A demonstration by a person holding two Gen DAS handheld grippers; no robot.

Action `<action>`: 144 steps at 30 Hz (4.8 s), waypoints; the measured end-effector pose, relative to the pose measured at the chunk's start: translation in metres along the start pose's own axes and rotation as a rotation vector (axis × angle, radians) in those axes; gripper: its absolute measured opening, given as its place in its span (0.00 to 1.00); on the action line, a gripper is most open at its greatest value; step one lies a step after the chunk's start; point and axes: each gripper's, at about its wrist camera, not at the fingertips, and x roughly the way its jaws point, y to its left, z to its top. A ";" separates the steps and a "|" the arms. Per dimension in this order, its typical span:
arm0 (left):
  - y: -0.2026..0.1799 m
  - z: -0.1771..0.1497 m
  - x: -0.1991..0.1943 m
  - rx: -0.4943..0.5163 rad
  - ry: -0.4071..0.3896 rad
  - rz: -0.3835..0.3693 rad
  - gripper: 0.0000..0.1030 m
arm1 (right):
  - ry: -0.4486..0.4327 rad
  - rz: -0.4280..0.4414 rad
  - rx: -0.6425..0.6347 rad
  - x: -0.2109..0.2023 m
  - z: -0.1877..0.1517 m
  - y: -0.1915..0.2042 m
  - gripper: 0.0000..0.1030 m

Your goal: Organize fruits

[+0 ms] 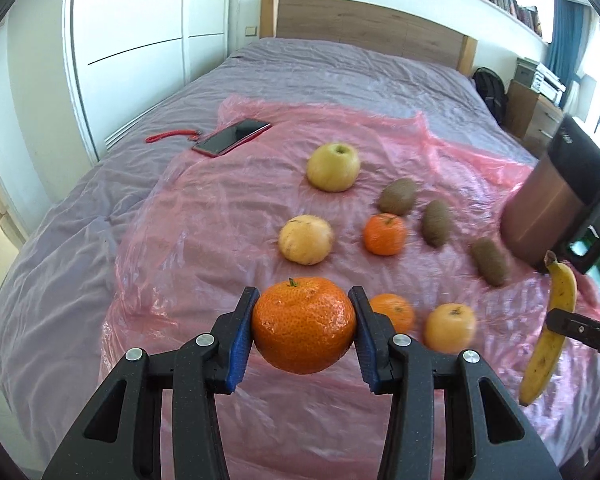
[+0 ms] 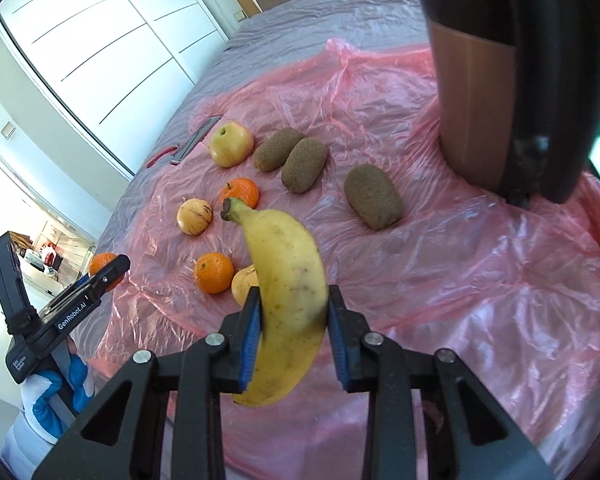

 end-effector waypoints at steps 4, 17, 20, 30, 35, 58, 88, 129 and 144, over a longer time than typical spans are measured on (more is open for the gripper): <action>-0.038 -0.001 -0.025 0.046 -0.011 -0.079 0.39 | -0.032 -0.013 0.005 -0.034 -0.010 -0.017 0.00; -0.239 -0.004 -0.067 0.269 0.041 -0.418 0.39 | -0.178 -0.173 0.175 -0.156 -0.028 -0.145 0.00; -0.291 0.004 -0.065 0.314 0.052 -0.477 0.39 | -0.211 -0.223 0.196 -0.179 -0.018 -0.178 0.00; -0.465 0.058 -0.004 0.382 0.051 -0.542 0.39 | -0.258 -0.386 0.148 -0.210 0.070 -0.289 0.00; -0.519 0.076 0.052 0.394 0.025 -0.497 0.39 | -0.234 -0.428 0.130 -0.190 0.108 -0.338 0.00; -0.515 0.022 0.137 0.433 0.129 -0.397 0.39 | -0.002 -0.499 0.166 -0.090 0.141 -0.419 0.00; -0.509 0.016 -0.034 0.560 -0.036 -0.505 0.40 | -0.202 -0.613 0.234 -0.292 0.014 -0.303 0.45; -0.129 -0.017 -0.086 0.165 -0.084 -0.127 0.40 | -0.216 -0.398 0.040 -0.240 -0.054 -0.091 0.48; -0.127 -0.029 -0.040 0.147 0.006 -0.080 0.40 | -0.159 -0.353 0.125 -0.197 -0.060 -0.148 0.48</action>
